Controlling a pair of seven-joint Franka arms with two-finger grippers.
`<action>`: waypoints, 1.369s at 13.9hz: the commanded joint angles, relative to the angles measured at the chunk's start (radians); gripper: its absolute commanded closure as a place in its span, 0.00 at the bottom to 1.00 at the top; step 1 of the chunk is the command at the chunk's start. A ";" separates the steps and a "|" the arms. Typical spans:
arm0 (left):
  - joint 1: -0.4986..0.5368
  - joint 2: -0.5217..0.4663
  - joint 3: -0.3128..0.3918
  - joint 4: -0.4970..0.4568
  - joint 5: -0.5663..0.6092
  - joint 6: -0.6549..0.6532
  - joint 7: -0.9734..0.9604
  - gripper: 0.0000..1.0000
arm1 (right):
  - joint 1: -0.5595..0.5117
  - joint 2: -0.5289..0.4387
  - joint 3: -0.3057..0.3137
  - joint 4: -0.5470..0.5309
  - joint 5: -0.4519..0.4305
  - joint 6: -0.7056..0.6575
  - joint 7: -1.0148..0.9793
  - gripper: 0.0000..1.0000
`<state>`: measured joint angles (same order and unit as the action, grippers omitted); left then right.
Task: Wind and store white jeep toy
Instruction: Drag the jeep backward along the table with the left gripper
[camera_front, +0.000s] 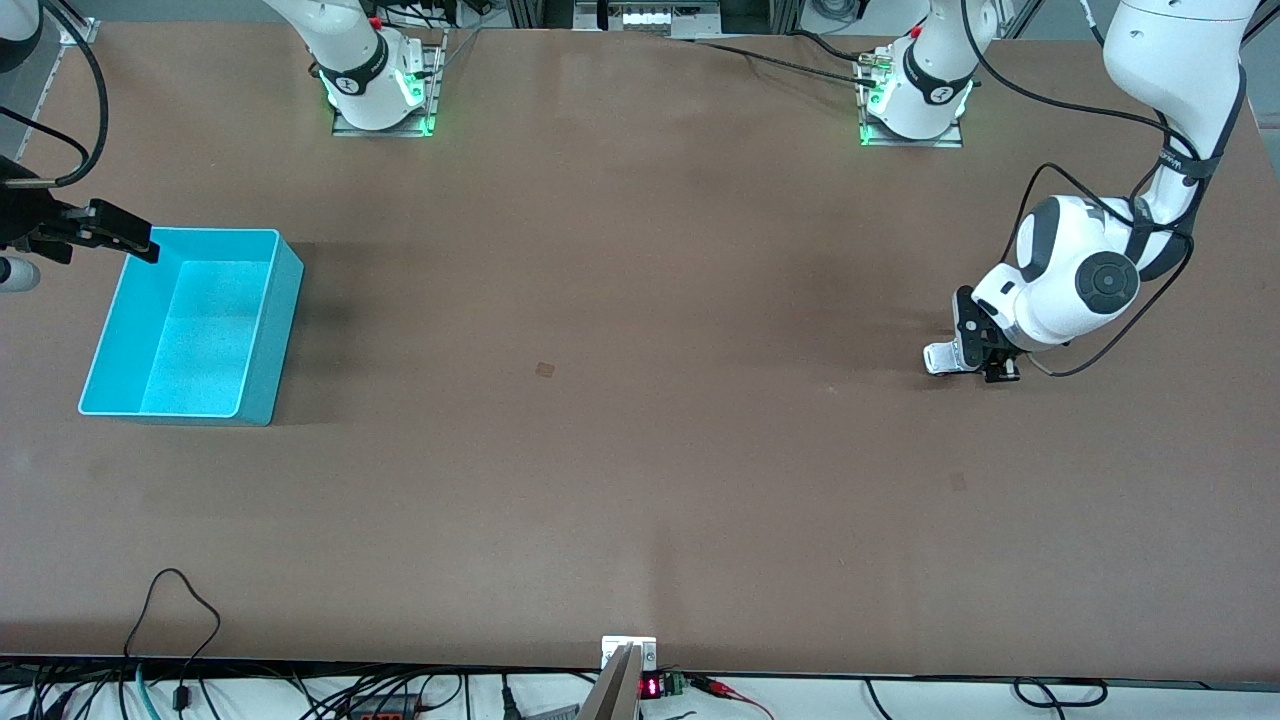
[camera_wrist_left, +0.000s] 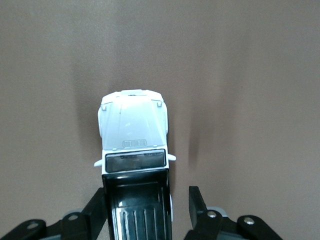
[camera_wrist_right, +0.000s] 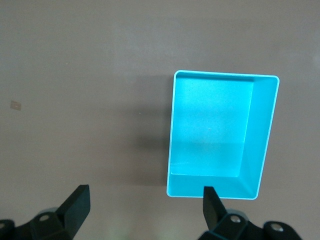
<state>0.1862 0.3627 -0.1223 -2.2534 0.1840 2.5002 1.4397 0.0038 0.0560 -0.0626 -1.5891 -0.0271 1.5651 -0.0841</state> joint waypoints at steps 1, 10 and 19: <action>0.018 -0.004 -0.014 -0.011 0.020 0.014 0.024 0.60 | -0.001 -0.002 0.000 0.004 0.003 -0.013 -0.003 0.00; 0.016 -0.001 -0.014 -0.011 0.019 0.045 0.104 0.88 | -0.001 -0.002 0.000 0.006 0.003 -0.013 -0.003 0.00; 0.021 0.041 -0.013 -0.011 0.019 0.058 0.048 1.00 | 0.004 -0.002 0.000 0.004 0.003 -0.014 -0.005 0.00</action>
<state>0.1889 0.3618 -0.1231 -2.2569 0.1843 2.5117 1.5112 0.0044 0.0567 -0.0625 -1.5891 -0.0270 1.5645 -0.0841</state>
